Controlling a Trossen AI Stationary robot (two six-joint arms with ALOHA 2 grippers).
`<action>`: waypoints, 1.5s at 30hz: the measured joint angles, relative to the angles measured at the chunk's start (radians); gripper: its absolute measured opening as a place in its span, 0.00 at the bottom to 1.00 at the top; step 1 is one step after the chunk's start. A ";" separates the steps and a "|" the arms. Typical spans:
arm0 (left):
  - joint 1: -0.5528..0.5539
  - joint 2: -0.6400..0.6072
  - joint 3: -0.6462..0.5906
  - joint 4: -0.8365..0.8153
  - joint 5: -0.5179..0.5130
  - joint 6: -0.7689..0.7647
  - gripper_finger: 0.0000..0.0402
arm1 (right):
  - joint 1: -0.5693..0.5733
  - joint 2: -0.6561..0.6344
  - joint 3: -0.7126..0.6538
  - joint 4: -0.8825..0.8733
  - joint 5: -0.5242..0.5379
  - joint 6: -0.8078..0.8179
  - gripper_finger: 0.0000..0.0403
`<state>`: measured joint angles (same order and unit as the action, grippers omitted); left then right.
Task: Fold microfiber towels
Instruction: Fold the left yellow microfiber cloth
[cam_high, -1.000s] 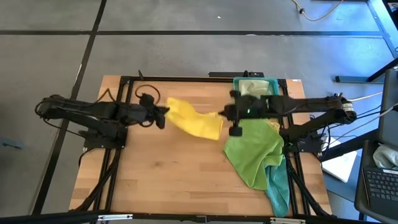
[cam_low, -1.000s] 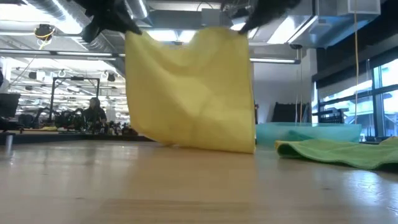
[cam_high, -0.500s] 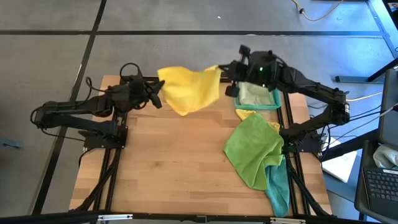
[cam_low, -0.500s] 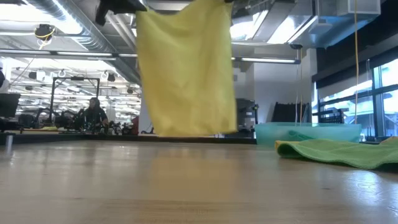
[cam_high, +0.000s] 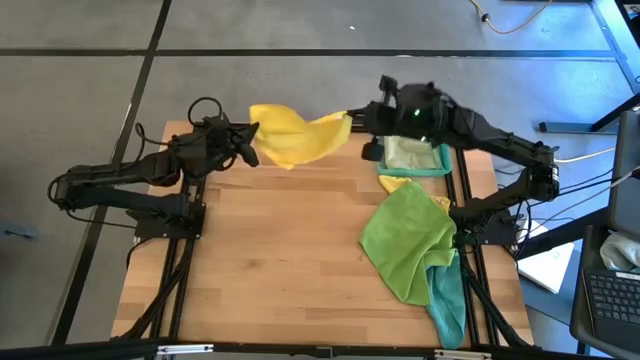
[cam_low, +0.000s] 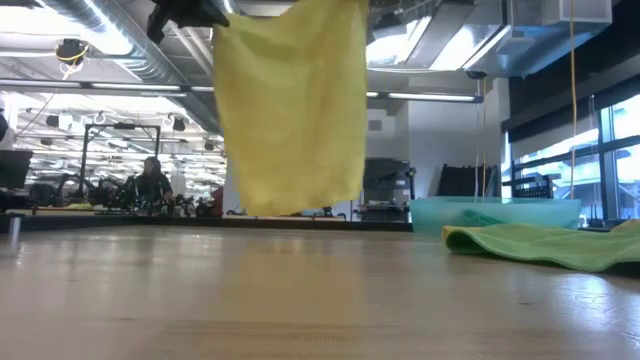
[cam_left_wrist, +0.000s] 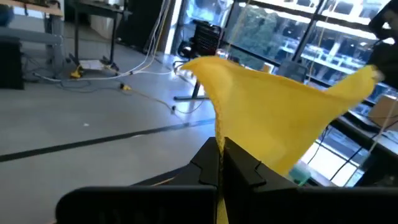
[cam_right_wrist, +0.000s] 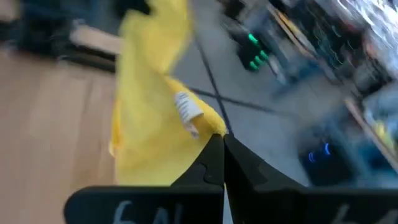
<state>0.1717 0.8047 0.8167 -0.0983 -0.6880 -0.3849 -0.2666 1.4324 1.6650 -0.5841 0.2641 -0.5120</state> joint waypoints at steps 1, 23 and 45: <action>-0.001 0.000 0.000 -0.004 -0.002 0.004 0.00 | -0.001 0.004 0.000 0.003 -0.006 0.066 0.00; 0.061 0.014 0.000 -0.054 -0.036 0.063 0.00 | -0.094 0.067 -0.001 -0.029 -0.131 0.115 0.01; -0.398 0.021 0.001 -0.249 0.201 -0.363 0.00 | 0.101 0.054 0.000 -0.518 -0.688 0.271 0.01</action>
<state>-0.2266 0.8257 0.8177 -0.3471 -0.4866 -0.7484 -0.1658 1.4866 1.6646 -1.1016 -0.4240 -0.2405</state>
